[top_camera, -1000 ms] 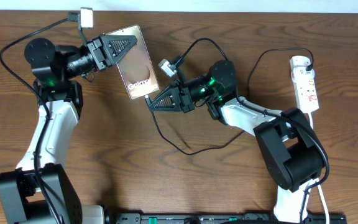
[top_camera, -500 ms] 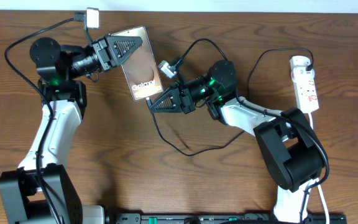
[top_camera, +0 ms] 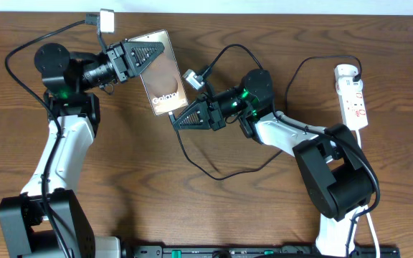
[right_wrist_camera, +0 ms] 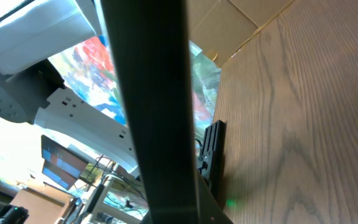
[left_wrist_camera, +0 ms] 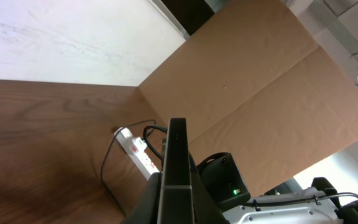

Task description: Plug charger to phone and switch on socket

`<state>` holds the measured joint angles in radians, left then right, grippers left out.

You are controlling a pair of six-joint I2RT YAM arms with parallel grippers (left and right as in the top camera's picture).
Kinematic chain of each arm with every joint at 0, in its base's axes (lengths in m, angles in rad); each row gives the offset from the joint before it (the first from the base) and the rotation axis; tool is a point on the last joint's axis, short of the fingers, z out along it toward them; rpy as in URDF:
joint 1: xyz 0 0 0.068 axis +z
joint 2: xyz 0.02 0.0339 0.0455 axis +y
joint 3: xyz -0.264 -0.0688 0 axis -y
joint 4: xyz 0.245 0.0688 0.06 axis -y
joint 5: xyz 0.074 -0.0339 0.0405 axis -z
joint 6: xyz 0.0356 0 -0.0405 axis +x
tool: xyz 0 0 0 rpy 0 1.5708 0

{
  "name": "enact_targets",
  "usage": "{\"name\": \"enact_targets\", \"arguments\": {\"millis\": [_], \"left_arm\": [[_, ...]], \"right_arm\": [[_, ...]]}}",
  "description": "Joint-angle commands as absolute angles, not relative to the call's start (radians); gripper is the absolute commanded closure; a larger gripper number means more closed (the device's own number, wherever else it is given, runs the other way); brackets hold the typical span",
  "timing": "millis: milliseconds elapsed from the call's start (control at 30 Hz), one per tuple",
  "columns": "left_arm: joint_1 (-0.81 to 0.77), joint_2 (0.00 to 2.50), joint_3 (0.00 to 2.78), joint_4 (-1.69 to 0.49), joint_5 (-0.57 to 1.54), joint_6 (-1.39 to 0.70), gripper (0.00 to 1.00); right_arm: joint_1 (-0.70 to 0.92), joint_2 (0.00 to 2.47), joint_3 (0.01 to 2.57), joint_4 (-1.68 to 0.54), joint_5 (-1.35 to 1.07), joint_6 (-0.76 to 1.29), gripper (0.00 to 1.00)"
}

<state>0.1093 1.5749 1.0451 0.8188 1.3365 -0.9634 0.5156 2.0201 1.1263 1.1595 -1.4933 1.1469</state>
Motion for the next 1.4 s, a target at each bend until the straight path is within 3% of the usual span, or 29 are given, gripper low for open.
{"name": "enact_targets", "arguments": {"millis": [0, 1367], "left_arm": [[0.108, 1.571, 1.051, 0.827, 1.369, -0.943, 0.93], [0.139, 1.571, 1.051, 0.822, 1.377, -0.937, 0.93]], "right_arm": [[0.503, 2.014, 1.134, 1.164, -1.450, 1.136, 0.99], [0.503, 2.014, 1.134, 1.164, -1.468, 1.136, 0.99]]}}
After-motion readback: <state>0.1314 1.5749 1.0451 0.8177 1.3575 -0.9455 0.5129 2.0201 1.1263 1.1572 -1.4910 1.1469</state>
